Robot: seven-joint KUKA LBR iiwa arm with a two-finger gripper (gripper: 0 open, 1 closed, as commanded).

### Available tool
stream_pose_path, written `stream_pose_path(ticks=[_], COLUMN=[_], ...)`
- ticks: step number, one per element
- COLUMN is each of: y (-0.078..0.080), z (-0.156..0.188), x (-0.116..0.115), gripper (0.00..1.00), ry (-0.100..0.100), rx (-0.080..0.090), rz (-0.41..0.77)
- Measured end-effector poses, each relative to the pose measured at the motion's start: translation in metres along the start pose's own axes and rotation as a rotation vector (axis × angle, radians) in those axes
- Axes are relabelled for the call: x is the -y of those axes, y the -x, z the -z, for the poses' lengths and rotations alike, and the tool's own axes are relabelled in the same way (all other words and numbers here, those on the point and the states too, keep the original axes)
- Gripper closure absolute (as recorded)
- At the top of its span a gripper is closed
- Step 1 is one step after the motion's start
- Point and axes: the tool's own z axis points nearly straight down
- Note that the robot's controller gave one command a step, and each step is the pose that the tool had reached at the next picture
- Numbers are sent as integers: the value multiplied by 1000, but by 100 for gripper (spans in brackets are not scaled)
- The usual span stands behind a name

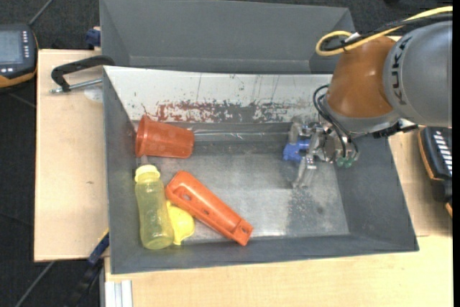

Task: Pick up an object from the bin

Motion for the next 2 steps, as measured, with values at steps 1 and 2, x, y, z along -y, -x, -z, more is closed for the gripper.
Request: stream_pose_path(ticks=[1,2], y=[6,4], z=[2,2], x=[8,4], gripper=[0,0], ry=[0,-1], rx=[10,7], rz=[-179,-122])
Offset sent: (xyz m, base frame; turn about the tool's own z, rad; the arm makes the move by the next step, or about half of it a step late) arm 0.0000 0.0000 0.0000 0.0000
